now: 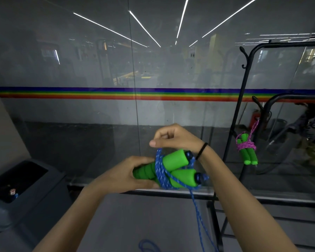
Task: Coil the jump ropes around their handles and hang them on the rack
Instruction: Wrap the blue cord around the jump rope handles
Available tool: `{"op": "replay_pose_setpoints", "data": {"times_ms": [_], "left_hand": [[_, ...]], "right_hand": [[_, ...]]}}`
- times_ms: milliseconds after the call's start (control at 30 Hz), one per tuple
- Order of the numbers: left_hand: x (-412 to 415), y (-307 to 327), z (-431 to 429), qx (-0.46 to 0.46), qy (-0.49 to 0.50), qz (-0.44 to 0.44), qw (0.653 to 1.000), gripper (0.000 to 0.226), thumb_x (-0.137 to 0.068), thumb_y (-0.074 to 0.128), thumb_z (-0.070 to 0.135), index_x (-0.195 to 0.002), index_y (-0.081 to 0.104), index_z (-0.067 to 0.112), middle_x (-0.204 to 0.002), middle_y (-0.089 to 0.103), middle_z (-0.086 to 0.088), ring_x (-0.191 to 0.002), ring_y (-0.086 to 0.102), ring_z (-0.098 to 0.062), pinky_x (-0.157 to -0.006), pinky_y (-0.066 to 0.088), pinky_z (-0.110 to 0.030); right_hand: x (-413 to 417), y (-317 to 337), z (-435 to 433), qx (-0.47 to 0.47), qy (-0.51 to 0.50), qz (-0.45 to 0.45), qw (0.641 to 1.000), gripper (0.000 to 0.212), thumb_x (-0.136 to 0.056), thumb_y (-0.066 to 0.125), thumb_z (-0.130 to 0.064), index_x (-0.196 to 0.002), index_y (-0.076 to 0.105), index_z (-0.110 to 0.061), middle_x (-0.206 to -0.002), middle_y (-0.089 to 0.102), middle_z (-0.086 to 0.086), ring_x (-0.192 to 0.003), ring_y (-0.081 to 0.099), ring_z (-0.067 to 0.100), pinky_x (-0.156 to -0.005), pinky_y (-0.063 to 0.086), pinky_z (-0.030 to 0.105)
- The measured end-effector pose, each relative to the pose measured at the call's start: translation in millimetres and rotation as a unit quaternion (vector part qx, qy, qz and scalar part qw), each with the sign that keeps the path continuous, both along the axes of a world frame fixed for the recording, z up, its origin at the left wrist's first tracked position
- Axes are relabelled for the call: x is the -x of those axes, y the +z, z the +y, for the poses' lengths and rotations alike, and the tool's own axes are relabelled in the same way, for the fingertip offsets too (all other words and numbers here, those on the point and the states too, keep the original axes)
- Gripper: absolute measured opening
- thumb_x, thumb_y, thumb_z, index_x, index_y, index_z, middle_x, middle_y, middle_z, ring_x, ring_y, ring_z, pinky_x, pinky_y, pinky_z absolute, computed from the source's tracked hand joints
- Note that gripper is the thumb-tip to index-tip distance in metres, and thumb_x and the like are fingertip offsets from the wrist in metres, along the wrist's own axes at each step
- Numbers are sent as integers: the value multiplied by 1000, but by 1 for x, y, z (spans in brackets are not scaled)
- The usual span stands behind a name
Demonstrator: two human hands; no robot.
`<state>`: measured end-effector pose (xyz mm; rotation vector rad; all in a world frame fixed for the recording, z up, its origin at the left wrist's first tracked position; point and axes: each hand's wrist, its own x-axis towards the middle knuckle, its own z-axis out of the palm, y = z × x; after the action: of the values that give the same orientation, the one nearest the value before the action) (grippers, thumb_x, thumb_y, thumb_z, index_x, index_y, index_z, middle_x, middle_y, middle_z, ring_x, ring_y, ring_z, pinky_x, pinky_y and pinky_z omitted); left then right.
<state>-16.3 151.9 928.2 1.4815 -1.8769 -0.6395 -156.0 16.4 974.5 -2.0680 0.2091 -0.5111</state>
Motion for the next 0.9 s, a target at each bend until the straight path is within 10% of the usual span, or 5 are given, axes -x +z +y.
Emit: {"op": "replay_pose_setpoints", "data": {"times_ms": [133, 267, 400, 600, 900], "left_hand": [[7, -1, 1, 29, 13, 151, 988, 28, -76, 75, 18, -103, 68, 16, -90, 71, -4, -79, 66, -14, -69, 55, -30], [11, 2, -3, 38, 60, 252, 965, 28, -78, 72, 25, -100, 66, 7, -87, 74, -11, -74, 70, -25, -67, 57, -32], [7, -4, -11, 43, 156, 252, 954, 24, -80, 65, 17, -96, 64, 0, -75, 72, -8, -66, 68, -20, -59, 55, -30], [-7, -17, -19, 68, 333, 43, 940, 49, -71, 74, 47, -104, 56, 16, -89, 68, 2, -80, 64, -14, -74, 52, -31], [-8, -22, -8, -13, 179, -131, 975, 54, -63, 67, 62, -112, 53, 46, -93, 68, 15, -87, 64, -5, -78, 53, -37]], "right_hand": [[11, -32, -5, -200, -62, -26, 977, 35, -62, 78, -36, -70, 62, -5, -56, 68, 5, -52, 64, 10, -62, 48, 15], [9, -54, -3, -86, -103, 19, 991, 41, -87, 53, 0, -52, 44, -18, -32, 42, -11, -33, 35, 0, -42, 30, 16], [17, -62, 7, -28, -112, 69, 991, 37, -99, 35, -20, -67, 53, -15, -41, 42, -10, -36, 37, 1, -43, 31, 11], [27, -57, 20, 215, -102, 147, 960, 24, -94, 46, -29, -80, 64, -21, -59, 49, -8, -54, 45, 4, -58, 36, 19], [20, -18, 16, 290, -75, 123, 946, 31, -78, 65, -48, -69, 67, -18, -61, 62, -3, -56, 54, 11, -59, 46, 35]]}}
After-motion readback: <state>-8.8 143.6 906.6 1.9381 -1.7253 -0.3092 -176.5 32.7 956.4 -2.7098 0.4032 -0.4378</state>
